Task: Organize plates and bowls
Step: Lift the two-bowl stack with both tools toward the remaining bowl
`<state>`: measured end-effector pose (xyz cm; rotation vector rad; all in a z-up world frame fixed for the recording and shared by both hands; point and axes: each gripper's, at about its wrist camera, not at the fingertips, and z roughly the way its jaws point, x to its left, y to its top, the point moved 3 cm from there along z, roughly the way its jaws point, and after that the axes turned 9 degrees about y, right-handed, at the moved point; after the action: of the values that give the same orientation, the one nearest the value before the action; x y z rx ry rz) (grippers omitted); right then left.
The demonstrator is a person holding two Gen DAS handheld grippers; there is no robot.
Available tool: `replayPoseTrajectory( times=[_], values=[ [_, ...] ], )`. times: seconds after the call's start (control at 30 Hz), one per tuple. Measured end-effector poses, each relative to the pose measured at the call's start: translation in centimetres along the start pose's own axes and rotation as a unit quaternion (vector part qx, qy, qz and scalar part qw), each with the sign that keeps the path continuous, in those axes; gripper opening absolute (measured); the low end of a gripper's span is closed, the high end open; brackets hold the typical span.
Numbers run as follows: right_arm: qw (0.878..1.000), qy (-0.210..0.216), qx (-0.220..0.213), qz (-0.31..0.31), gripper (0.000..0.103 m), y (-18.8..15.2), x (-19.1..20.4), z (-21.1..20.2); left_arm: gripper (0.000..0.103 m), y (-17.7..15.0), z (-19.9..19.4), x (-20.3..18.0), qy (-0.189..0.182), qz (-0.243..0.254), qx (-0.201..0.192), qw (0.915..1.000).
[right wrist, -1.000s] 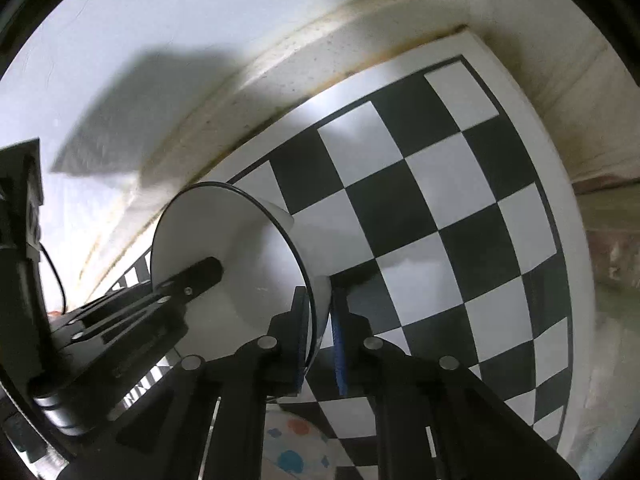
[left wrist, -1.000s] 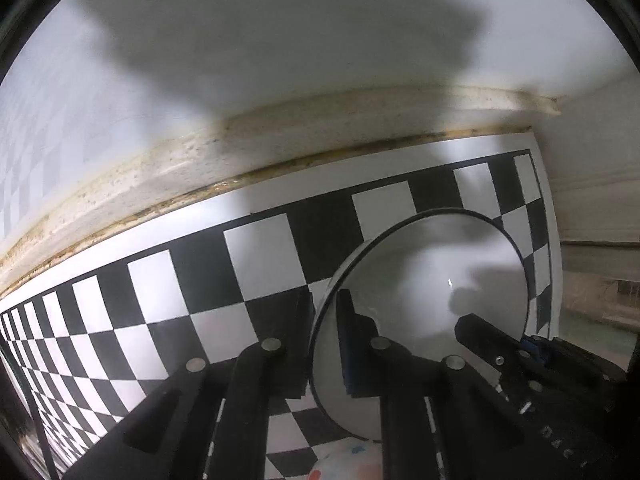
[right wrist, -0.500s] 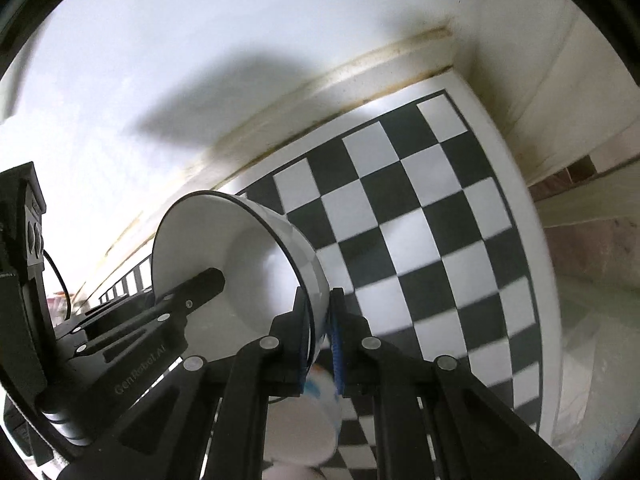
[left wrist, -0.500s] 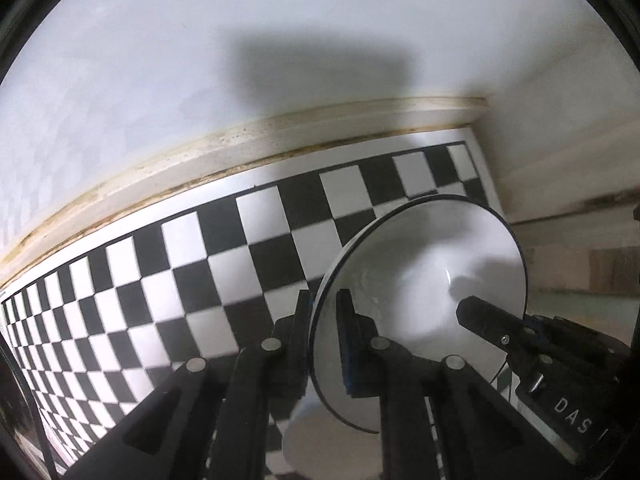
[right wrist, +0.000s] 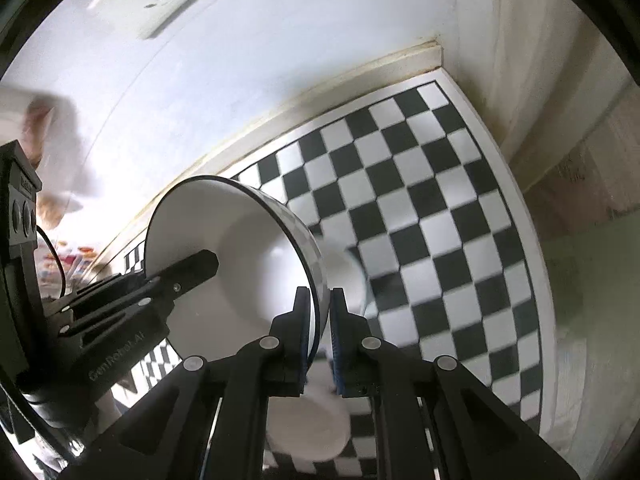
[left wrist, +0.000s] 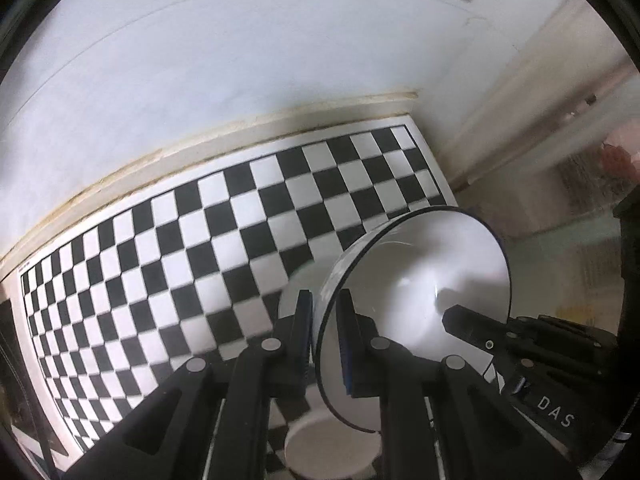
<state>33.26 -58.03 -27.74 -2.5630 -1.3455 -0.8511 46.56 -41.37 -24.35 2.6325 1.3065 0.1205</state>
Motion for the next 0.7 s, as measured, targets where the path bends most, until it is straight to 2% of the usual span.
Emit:
replayPoseTrajectory(
  times=[0.2,0.37,0.53,0.7],
  values=[
    [1.0,0.005,0.006,-0.019,0.011,-5.3,1.2,-1.0,0.01,-4.4,-1.9,0.1,-0.003,0.005,-0.009,0.9999],
    [1.0,0.008,0.015,-0.023,0.011,-9.1,1.7,-1.3,0.01,-7.2,-1.7,0.1,-0.004,0.005,-0.003,1.0],
    [0.999,0.007,0.024,-0.022,0.011,-11.5,1.7,-1.0,0.01,-9.2,-1.0,0.2,-0.003,0.007,0.007,0.9999],
    [0.998,-0.002,0.051,-0.021,0.011,-13.0,0.7,1.4,0.01,-11.2,0.9,0.2,0.003,0.012,0.029,0.9995]
  ],
)
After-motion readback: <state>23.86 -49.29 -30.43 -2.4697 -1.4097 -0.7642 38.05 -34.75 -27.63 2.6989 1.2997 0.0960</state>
